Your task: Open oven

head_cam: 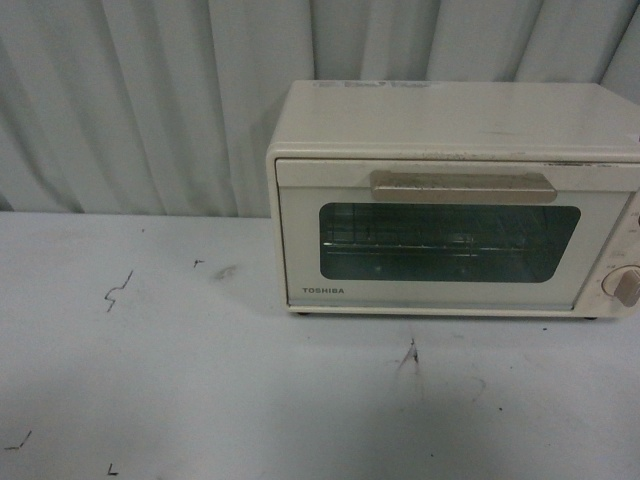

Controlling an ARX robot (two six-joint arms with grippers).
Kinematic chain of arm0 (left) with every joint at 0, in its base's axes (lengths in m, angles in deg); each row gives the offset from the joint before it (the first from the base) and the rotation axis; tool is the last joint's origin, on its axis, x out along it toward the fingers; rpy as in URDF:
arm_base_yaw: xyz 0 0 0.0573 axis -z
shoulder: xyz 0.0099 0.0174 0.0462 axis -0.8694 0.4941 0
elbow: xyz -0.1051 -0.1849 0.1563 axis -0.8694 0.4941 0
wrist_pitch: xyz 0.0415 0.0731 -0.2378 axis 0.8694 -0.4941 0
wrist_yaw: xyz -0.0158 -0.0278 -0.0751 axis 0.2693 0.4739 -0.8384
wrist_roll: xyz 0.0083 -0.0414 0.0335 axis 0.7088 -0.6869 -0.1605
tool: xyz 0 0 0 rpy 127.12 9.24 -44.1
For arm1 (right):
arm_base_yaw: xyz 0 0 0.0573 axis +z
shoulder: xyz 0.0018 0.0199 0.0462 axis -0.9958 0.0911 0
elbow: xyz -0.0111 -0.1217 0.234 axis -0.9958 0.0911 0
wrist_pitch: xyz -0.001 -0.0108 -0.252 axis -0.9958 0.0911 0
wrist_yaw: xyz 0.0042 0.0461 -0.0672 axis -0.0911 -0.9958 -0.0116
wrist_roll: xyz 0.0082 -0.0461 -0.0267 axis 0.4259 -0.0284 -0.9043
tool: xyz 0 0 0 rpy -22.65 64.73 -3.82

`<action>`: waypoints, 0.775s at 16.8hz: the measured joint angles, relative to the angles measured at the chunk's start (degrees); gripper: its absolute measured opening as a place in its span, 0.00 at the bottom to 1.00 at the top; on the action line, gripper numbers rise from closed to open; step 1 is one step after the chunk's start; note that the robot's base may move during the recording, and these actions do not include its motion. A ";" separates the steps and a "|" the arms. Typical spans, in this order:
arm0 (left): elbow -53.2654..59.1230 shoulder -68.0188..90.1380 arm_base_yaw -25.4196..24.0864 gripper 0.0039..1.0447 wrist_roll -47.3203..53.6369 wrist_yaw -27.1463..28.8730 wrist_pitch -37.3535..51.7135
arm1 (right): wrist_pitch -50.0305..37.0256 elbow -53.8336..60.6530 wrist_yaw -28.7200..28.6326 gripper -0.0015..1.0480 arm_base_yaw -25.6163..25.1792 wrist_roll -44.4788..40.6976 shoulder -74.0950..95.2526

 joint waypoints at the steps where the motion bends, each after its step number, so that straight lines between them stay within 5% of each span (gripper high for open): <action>1: 0.00 -0.02 0.00 0.94 -0.02 0.00 0.02 | 0.00 0.02 0.00 0.93 0.00 0.00 0.00; 8: 0.00 -0.02 0.00 0.94 -0.02 0.00 0.02 | 0.00 0.02 -0.02 0.93 0.00 0.00 0.00; 10: -9.57 13.88 0.66 0.94 -8.20 -1.66 -18.18 | -0.04 0.02 -0.09 0.93 0.00 0.00 0.00; 13: -15.98 29.16 2.43 0.94 -18.03 -5.57 -4.90 | 0.02 0.00 0.00 0.93 -0.02 0.00 0.00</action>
